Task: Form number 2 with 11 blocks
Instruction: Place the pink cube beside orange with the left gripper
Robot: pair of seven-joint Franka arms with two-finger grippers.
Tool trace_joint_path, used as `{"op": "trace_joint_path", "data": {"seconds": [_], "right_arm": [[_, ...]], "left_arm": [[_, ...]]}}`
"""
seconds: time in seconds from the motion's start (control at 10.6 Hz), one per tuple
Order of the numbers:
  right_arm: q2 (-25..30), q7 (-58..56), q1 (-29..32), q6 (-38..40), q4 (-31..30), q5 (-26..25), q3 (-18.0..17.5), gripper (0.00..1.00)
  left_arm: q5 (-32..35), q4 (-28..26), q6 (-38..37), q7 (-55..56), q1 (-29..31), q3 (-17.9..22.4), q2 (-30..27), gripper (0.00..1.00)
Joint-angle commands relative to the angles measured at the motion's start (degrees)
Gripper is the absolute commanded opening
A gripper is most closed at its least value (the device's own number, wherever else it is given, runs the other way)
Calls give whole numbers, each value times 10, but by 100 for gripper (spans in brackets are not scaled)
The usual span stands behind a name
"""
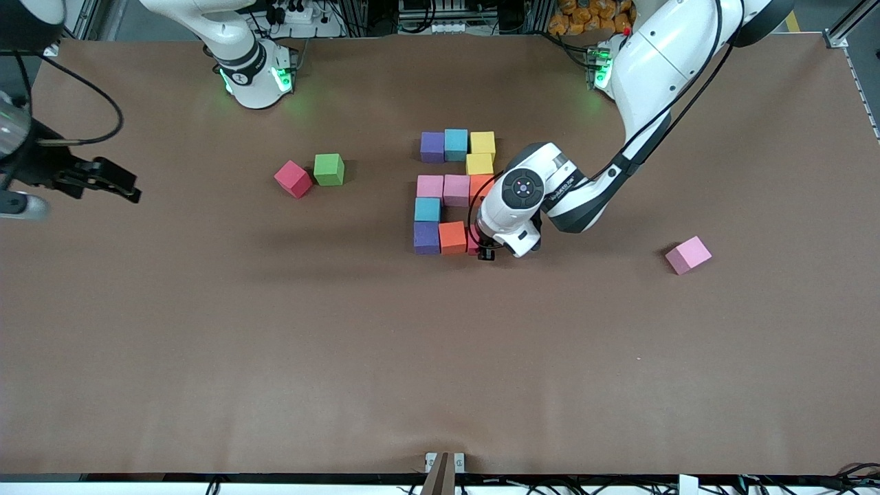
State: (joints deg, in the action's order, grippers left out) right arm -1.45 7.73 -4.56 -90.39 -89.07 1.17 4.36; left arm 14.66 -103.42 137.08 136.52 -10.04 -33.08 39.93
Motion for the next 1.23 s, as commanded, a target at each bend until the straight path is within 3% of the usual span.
{"op": "trace_joint_path", "data": {"seconds": [0.0, 0.57, 0.85, 0.94, 1.13], "right_arm": [[2, 9, 31, 14, 24, 2, -9, 100], [1, -3, 37, 13, 29, 0, -8, 100], [0, -4, 37, 12, 29, 2, -9, 100], [0, -4, 37, 12, 29, 3, -9, 100], [0, -4, 37, 9, 29, 4, -9, 100]], "left_arm": [[16, -5, 9, 25, -4, 2, -4, 28], [17, -5, 9, 28, -10, 2, 0, 30], [23, -3, 9, 26, -10, 2, 2, 60], [38, -3, 9, 26, -11, 2, 4, 99], [58, -3, 9, 26, -22, 2, 4, 100]]}}
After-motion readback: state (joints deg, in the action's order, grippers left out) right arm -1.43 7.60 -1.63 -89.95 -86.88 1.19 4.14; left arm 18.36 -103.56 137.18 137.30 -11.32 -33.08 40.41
